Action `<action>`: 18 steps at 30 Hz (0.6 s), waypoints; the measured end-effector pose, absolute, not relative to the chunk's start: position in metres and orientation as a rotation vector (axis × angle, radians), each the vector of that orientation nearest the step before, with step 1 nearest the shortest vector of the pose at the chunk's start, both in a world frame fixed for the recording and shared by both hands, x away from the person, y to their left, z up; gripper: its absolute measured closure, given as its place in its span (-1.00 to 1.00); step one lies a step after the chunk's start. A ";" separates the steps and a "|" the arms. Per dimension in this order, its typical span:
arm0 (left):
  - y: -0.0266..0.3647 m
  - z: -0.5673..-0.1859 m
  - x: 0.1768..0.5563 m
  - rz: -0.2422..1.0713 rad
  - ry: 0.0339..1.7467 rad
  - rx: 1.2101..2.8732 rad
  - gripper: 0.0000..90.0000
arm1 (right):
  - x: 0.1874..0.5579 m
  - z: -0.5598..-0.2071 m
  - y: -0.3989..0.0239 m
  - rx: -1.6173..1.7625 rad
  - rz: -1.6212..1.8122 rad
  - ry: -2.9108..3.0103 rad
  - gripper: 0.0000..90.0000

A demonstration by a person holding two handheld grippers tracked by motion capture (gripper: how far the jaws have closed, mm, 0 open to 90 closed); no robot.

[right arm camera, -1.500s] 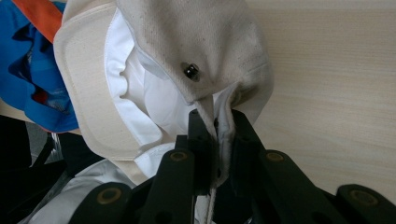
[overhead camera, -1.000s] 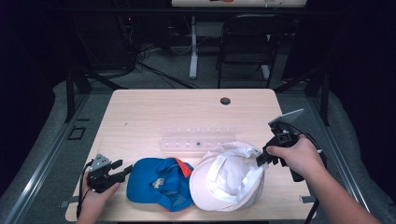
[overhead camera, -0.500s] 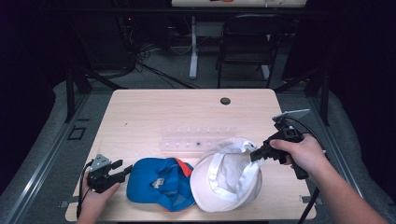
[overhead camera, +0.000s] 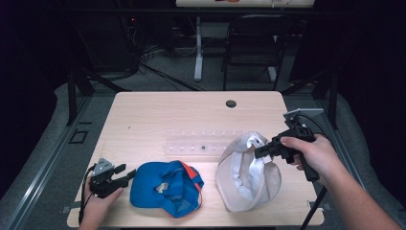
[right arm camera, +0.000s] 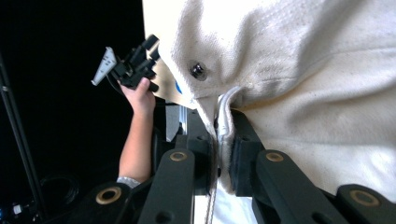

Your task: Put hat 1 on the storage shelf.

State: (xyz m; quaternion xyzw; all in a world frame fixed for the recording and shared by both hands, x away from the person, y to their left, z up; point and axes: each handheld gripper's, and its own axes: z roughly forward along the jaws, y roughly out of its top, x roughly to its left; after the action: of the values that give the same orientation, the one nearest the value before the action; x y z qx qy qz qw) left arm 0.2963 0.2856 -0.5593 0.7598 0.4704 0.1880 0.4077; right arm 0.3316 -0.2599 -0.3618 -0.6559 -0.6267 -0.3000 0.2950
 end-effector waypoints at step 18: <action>0.285 -0.559 0.296 0.473 1.185 1.912 0.05 | 0.356 -0.349 -0.256 -1.676 -1.038 -1.484 0.81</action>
State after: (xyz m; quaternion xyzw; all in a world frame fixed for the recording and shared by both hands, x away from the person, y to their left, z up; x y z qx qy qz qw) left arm 0.2963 0.2855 -0.5592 0.7590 0.4704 0.1876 0.4092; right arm 0.3561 -0.2562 -0.3494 -0.6409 -0.5677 -0.3971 0.3305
